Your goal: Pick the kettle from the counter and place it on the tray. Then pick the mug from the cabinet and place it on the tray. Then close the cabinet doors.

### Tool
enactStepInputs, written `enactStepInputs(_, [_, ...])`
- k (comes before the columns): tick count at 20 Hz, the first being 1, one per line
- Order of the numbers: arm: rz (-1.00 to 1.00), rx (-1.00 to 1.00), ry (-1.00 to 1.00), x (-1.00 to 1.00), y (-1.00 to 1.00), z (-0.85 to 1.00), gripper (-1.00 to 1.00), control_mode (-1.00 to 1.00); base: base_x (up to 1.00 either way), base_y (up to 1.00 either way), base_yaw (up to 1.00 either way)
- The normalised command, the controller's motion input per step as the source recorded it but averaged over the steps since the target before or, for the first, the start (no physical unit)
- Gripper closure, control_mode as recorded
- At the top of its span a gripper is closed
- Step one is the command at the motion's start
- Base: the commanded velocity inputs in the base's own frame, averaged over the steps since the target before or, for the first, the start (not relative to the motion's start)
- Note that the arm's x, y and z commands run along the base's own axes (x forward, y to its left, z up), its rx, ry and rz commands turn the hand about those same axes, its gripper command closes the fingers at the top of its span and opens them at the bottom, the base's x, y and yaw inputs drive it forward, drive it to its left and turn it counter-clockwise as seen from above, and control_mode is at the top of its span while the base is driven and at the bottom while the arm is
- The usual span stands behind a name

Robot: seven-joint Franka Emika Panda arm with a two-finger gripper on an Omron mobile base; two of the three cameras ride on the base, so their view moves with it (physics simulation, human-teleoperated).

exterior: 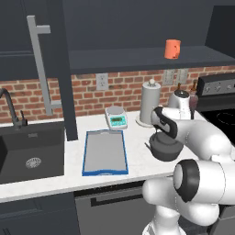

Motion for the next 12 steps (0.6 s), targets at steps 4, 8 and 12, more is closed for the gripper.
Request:
enactStepInputs(4, [0.0, 0.0, 0.0, 0.08, 0.05, -0.16, -1.0, -1.0, 0.0, 0.0, 0.0])
enactStepInputs(8, [0.0, 0.0, 0.0, 0.03, 0.01, -0.15, -1.0, -1.0, 0.0, 0.0, 0.0])
enactStepInputs(12, [0.0, -0.01, -0.01, -0.15, 0.01, -0.3, 1.0, -1.0, 0.0, 0.0, 0.0])
